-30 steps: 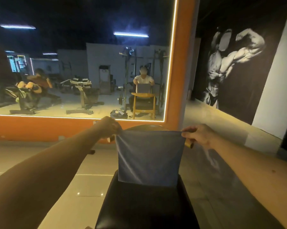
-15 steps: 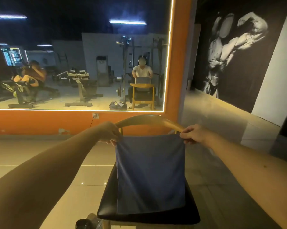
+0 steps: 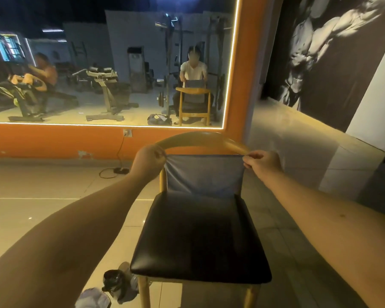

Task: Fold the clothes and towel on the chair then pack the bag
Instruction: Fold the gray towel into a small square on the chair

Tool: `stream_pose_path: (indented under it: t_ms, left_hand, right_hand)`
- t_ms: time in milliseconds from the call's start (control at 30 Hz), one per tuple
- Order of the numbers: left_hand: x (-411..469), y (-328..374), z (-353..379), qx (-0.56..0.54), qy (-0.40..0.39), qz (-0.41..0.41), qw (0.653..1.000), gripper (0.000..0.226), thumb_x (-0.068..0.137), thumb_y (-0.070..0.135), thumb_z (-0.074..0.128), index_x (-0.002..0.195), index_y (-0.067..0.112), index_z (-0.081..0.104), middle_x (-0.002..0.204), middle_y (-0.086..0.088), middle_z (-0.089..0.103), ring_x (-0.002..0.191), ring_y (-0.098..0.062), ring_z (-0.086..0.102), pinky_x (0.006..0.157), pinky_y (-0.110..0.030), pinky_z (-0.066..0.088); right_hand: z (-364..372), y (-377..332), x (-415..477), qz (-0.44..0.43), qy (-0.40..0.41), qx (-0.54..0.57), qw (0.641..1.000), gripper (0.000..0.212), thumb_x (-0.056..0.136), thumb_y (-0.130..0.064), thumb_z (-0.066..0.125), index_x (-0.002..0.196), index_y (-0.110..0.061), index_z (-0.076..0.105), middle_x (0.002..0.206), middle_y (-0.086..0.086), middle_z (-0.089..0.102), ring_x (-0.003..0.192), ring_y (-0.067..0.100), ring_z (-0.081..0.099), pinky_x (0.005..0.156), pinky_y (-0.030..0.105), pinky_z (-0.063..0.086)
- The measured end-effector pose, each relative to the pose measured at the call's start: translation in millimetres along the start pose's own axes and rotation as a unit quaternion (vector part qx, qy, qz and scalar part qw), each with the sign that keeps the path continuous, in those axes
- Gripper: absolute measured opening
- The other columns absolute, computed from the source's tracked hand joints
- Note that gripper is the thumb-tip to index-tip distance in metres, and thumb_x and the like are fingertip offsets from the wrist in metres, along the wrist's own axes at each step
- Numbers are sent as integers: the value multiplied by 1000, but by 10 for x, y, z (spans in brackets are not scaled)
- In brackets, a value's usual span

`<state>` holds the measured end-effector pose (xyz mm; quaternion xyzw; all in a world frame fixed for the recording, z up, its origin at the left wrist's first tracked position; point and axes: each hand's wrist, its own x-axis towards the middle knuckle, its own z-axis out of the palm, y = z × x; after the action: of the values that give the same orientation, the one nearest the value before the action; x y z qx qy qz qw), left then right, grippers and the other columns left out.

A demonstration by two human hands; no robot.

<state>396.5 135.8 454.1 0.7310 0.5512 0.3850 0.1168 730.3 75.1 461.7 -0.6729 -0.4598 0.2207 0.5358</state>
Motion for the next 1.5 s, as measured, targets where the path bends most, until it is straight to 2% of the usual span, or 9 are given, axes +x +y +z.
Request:
stream_pose_path:
  t_ms: [267,400,667,767,900,1000,1167,1333,1500]
  left_hand:
    - [-1032,-658,572,45,-237,-48,969,11,88,28,73,88,33,63,93,8,64,91,-14,65,81,-33,56]
    - [-1477,-821,784,89,-366,-58,924,11,93,30,69,92,36,60,97,11,62,97,-10,61,90,-29,52]
    - [-1712,-924,936,182,-470,1,864,13,98,29,61,111,30,64,104,9,58,101,-13,59,87,-23,49]
    - [-1590,-1008,1052,154,-425,-40,891,20,99,40,58,109,26,67,99,10,62,93,-9,61,85,-24,51]
    - [-1201,-1112,1364,112,-301,-98,942,22,100,43,59,112,25,65,107,6,60,95,-10,60,85,-27,50]
    - [-872,-1140,1685,108,-249,-82,959,29,103,39,57,125,22,63,125,4,55,106,-15,57,92,-30,49]
    - [-476,-1227,2263,132,-227,-52,964,38,102,25,57,140,19,56,149,-3,48,133,-23,49,111,-38,42]
    - [-323,-1588,2658,231,-299,-36,925,72,105,56,36,164,20,15,172,-3,6,158,-23,-2,128,-43,-1]
    - [-381,-1847,2813,274,-287,-41,917,86,96,76,13,164,26,-3,171,1,-11,156,-20,-16,125,-41,-12]
  right_hand:
    - [79,1199,-554,95,-194,-166,962,4,85,-11,78,84,-14,76,81,7,76,81,21,73,85,41,61]
    - [113,1716,-851,125,-309,-261,906,4,85,-22,79,85,-21,76,80,0,76,81,15,74,81,37,62]
    - [222,1949,-1008,174,-419,-341,823,13,89,-28,77,94,-15,75,89,2,76,75,13,72,61,21,53]
    - [379,2000,-830,156,-358,-325,861,16,93,-28,71,90,-13,73,86,4,74,61,15,69,64,31,58]
    - [700,2013,-510,87,-262,-300,913,7,96,-23,66,102,-21,67,105,2,68,94,17,64,81,33,55]
    - [1016,2030,-280,63,-235,-296,924,36,98,-21,61,134,-16,57,126,5,62,108,18,58,90,31,50]
    - [1653,2194,-3,38,-226,-287,930,53,102,-24,55,152,-15,39,153,7,44,139,27,44,113,40,41]
    - [2058,2480,184,-39,-263,-391,881,68,106,-46,38,162,-15,14,170,3,6,156,21,2,126,40,6]
    - [2110,2722,328,-44,-253,-495,830,81,100,-68,18,162,-20,0,170,5,-8,155,22,-12,126,42,-4]
